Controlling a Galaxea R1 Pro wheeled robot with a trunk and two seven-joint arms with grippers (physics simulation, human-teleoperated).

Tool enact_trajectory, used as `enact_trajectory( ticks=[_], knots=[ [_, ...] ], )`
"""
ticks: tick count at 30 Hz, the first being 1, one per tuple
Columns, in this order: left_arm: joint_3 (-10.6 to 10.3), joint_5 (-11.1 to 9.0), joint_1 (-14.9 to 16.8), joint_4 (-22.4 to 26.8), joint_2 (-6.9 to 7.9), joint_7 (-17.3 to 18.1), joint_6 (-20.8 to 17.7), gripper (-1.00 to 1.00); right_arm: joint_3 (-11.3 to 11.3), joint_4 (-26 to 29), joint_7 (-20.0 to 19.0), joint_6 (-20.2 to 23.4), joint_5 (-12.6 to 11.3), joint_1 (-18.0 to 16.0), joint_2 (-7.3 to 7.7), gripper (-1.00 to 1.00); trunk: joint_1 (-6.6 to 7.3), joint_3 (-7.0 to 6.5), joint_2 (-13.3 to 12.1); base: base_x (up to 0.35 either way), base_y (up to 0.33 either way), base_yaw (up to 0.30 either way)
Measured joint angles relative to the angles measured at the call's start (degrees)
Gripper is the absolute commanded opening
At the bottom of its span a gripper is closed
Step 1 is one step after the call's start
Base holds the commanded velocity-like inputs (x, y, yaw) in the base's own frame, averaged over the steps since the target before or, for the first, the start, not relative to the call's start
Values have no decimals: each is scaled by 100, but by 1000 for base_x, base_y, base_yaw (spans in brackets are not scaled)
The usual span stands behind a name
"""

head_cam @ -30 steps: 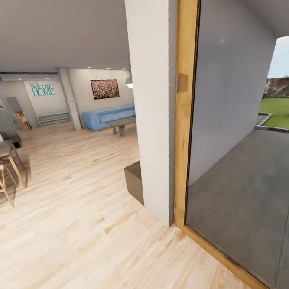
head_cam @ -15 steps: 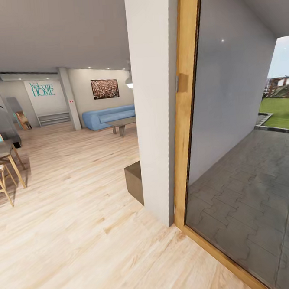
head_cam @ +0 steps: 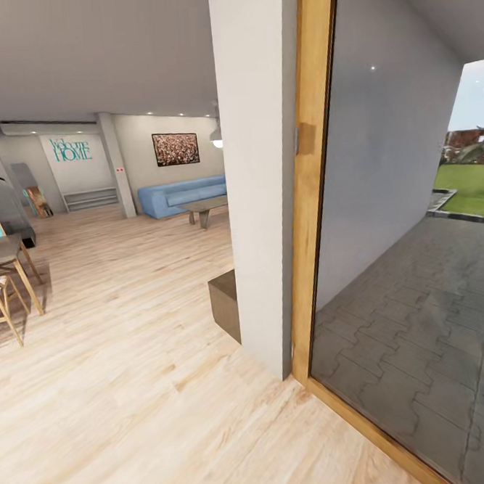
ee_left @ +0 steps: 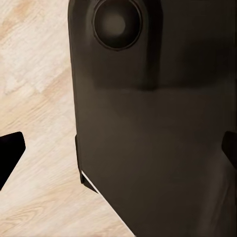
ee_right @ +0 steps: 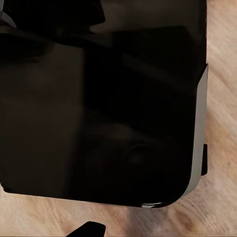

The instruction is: In the kitchen, take the Vidalia onion out of the sink, dice it on the chopping board with the paring knife, put the diced onion into the bowl on the countertop, then place both the paring knife and the chopping board into the sink.

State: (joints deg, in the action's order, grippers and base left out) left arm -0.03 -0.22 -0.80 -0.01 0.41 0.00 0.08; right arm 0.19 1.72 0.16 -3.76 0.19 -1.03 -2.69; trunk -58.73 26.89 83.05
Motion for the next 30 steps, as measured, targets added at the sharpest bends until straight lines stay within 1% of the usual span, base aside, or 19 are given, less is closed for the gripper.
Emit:
enact_trajectory(
  ticks=[3, 4, 6, 13, 16, 22, 30],
  knots=[
    [4, -2, 0, -2, -20, 3, 0, 100, -2, 0, 0, -96, -2, 0, -2, 100, 0, 0, 0, 0, 0, 0],
    [7, -2, 0, 0, -23, 4, 0, 100, -3, 1, 0, -501, -3, 0, -2, 100, 0, 0, 0, 0, 0, 0],
    [13, -2, 0, 5, -27, 6, 1, 100, -5, 0, 0, -550, -5, 0, -7, 100, 0, 0, 0, 0, 0, 0],
    [26, -2, 1, 14, -32, 8, 5, 100, -25, -3, -7, -584, 7, 0, -33, 100, 0, 0, 0, 0, 0, 0],
    [29, 1, 1, 16, -31, 8, 53, 100, -27, 0, -6, -588, 11, 0, -15, 100, 0, 0, 0, 0, 0, 0],
    [35, 5, 2, 18, -14, 8, 288, 100, -28, 0, -4, -589, 13, 0, -3, 100, 0, 0, 0, 0, 0, 0],
    [35, 5, 2, 32, 9, 2, 310, 100, -25, 0, -3, -589, 12, 0, -3, 100, 0, 0, 0, 0, 0, 0]
  ],
)
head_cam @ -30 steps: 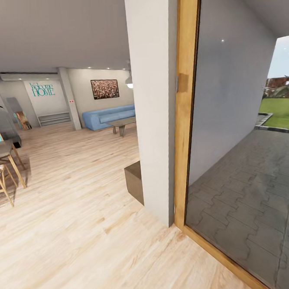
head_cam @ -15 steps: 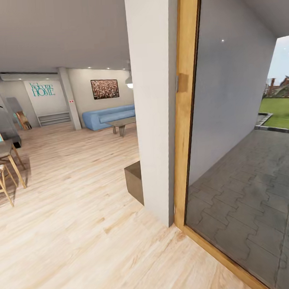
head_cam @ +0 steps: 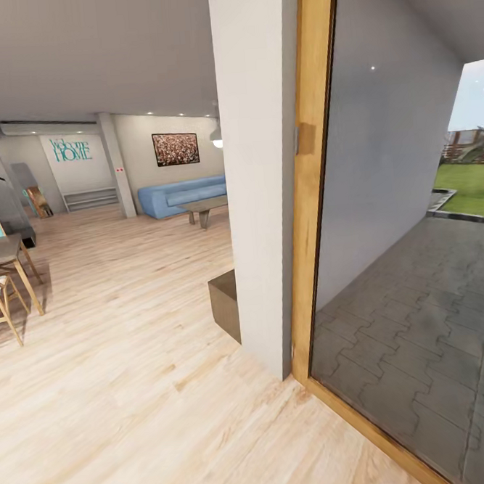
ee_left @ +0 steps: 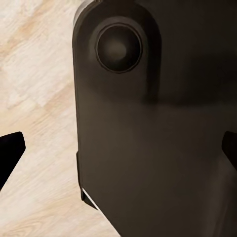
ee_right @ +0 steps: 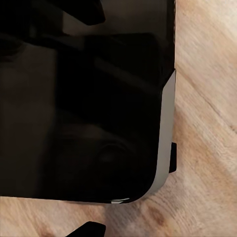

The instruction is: In the kitchen, take the Vidalia onion out of the sink, dice it on the chopping board with the paring knife, put the diced onion into the bowl on the countertop, then place both the paring knife and the chopping board into the sink.

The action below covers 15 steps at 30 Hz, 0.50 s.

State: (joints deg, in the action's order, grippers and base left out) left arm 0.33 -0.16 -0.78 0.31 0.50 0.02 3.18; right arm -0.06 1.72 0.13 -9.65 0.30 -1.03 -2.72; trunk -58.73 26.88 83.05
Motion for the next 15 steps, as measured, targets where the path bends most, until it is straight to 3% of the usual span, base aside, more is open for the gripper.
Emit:
enact_trajectory(
  ticks=[7, 15],
  knots=[
    [0, 13, 2, 112, 26, -7, 34, 100, -2, 0, -5, 0, 10, 0, 11, 100, 0, 0, 0, 0, 0, 0],
    [8, 2, 3, 485, 214, -10, 342, 100, 4, 204, 8, -8, 16, 0, 73, 100, 0, 0, 0, 0, 0, 0]
  ],
)
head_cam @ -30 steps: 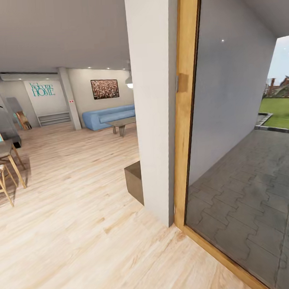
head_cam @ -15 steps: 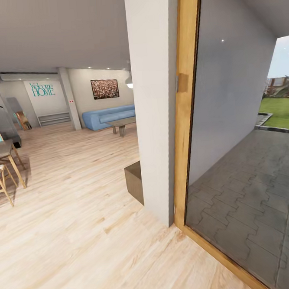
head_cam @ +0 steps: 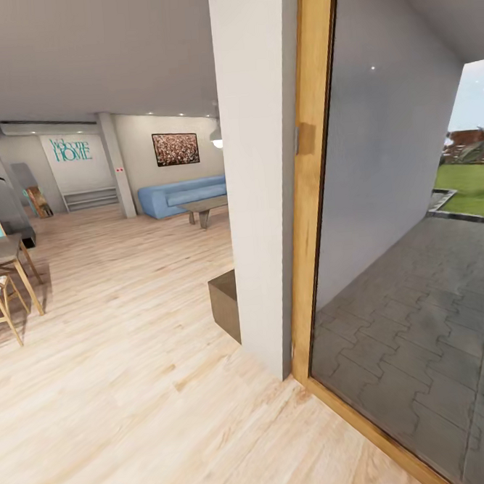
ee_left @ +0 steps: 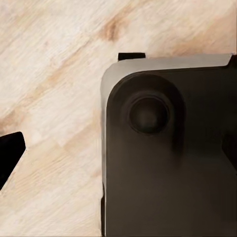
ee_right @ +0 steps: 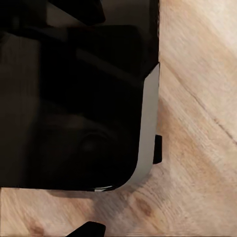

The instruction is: In the kitchen, take the Vidalia onion out of the sink, dice it on the chopping board with the paring knife, put the diced onion into the bowl on the countertop, then place both the paring knife and the chopping board into the sink.

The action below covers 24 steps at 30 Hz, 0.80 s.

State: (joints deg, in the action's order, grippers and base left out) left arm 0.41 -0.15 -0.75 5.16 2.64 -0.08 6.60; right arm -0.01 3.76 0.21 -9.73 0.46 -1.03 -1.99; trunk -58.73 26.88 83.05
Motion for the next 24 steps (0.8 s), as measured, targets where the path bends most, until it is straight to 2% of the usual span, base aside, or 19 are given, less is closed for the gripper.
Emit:
enact_trajectory(
  ticks=[9, 12, 14, 24],
  knots=[
    [12, -17, 0, 725, 99, -6, 51, 100, 2, 961, 142, 6, 2, 0, 31, 100, 0, 0, 0, 0, 0, 0],
    [14, -22, 0, 1008, 103, -6, 53, 100, 6, 1331, 239, 6, 2, -1, 33, 100, 0, 0, 0, 0, 0, 0],
    [14, -24, 0, 1368, 93, -4, 53, 100, 8, 1821, 281, 6, 3, -2, 33, 100, 0, -1, 0, 0, 0, 0],
    [15, -25, -1, 2333, 66, -8, 210, 100, 4, 2805, 271, -70, 3, 0, 103, 100, 0, 0, 0, 0, 0, 0]
  ],
)
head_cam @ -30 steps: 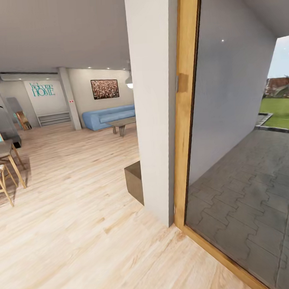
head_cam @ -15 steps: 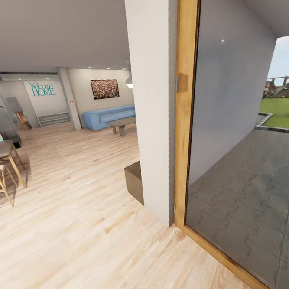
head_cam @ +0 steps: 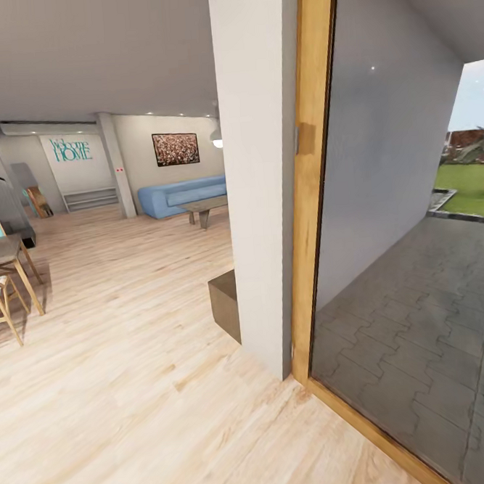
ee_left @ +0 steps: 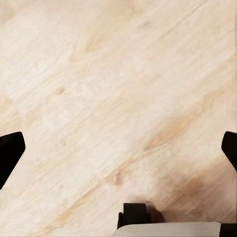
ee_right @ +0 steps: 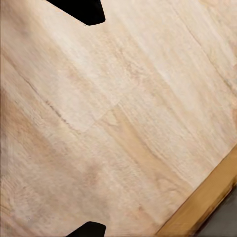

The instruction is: In the kitchen, take the Vidalia onion out of the sink, dice it on the chopping board with the paring knife, put the diced onion into the bowl on the countertop, then place both the paring knife and the chopping board into the sink.

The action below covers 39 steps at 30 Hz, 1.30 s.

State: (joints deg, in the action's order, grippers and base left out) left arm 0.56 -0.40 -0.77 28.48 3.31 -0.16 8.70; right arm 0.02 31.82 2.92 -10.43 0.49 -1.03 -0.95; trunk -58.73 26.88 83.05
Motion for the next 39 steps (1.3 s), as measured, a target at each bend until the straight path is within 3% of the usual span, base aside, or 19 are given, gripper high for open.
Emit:
enact_trajectory(
  ticks=[8, 18, 28, 39],
  knots=[
    [3, -31, 0, -253, -2, 0, 644, 100, -16, 85, -22, -989, -9, 0, 17, 100, 0, 0, 0, 0, 0, 0],
    [1, -48, 0, -439, -3, -1, 721, 100, -6, 74, -13, -1083, -9, 0, 24, 100, 0, 0, 0, 0, 0, 39],
    [2, -54, 0, -471, -3, -7, 995, 100, 3, -34, -4, -1077, -11, 1, 27, 100, 0, 0, 0, 0, 0, 261],
    [2, -50, 0, -479, -5, -8, 1047, 100, 7, -110, 5, -1085, -9, 0, 27, 100, 0, 0, 0, 0, 0, 276]
  ],
)
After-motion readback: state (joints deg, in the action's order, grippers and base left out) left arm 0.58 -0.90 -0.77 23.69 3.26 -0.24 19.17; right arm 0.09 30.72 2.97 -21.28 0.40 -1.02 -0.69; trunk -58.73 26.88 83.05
